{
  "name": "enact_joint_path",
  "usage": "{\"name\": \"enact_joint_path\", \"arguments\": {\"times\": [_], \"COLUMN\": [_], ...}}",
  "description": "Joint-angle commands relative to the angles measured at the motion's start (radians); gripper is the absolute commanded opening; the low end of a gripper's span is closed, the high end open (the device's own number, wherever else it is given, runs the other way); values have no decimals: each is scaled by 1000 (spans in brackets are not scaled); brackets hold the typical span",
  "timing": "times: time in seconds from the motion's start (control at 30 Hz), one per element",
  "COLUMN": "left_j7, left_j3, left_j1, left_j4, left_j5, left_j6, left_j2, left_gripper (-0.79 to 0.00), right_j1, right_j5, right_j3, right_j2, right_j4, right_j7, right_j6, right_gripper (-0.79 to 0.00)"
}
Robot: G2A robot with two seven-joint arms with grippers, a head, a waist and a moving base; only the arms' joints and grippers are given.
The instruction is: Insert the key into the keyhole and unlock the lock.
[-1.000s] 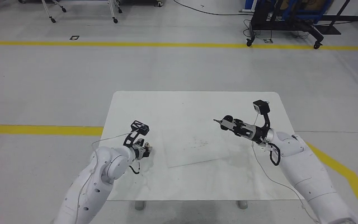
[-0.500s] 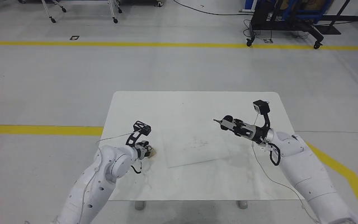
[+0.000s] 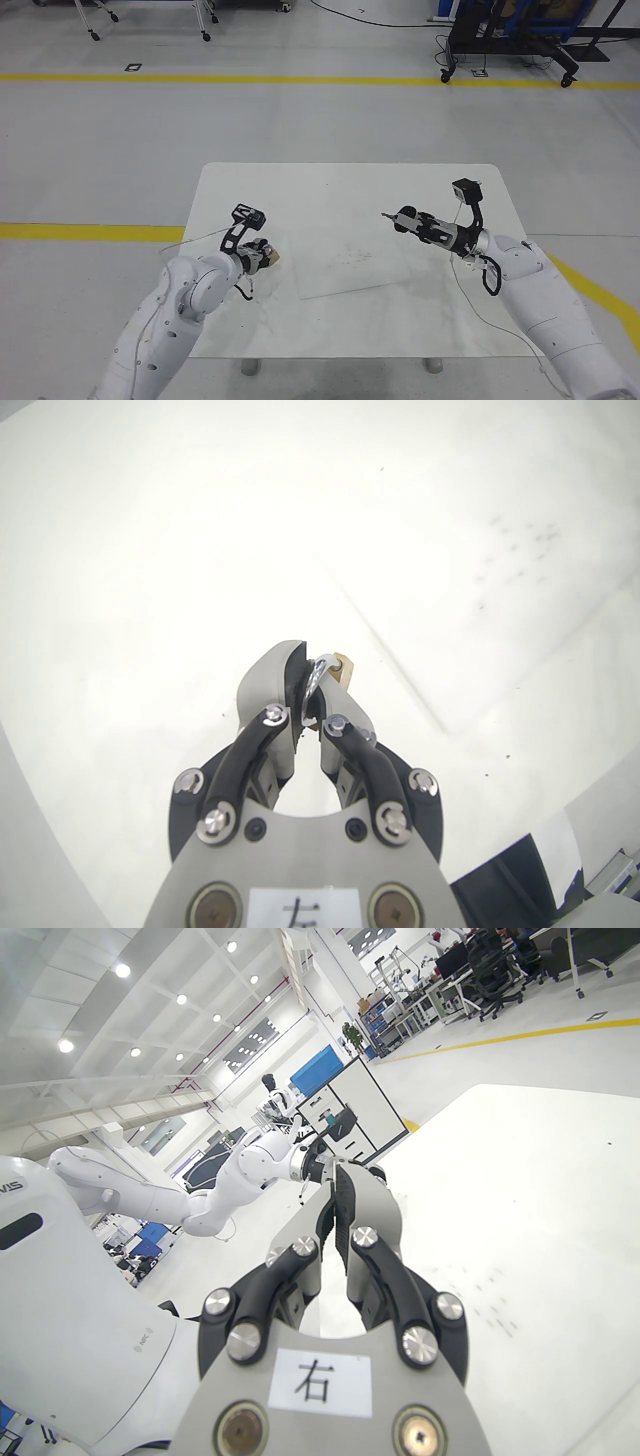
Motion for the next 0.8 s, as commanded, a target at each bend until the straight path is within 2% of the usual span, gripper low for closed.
{"name": "enact_joint_path", "arguments": {"times": [0.0,0.23,0.3,0.33,0.43,0.5,0.6,0.7,0.77], "left_j7": [0,0,47,59,37,-38,-149,-238,-271], "left_j3": [1,1,1,6,30,62,113,179,220], "left_j1": [0,0,3,-8,-121,-221,-375,-503,-565], "left_j4": [1,1,12,40,222,373,602,785,869], "left_j5": [2,2,-61,-151,-431,-678,-923,-1078,-1114], "left_j6": [1,1,4,-11,-71,-133,-187,-229,-310], "left_j2": [0,0,-5,-12,-37,-61,-97,-139,-163], "left_gripper": [-785,-785,-785,-785,-785,-785,-785,-785,-785], "right_j1": [0,0,0,-1,-7,0,9,21,27], "right_j5": [0,0,0,-1,-15,-42,-75,-154,-194], "right_j3": [0,0,0,1,4,4,-15,-45,-61], "right_j2": [0,0,0,0,-6,-13,-32,-54,-67], "right_j4": [0,0,0,-2,-28,-18,-17,-25,-32], "right_j7": [0,0,0,-6,-75,-146,-272,-396,-463], "right_j6": [0,0,0,6,42,69,89,115,127], "right_gripper": [-785,-785,-785,-785,-785,-785,-785,-785,-785]}}
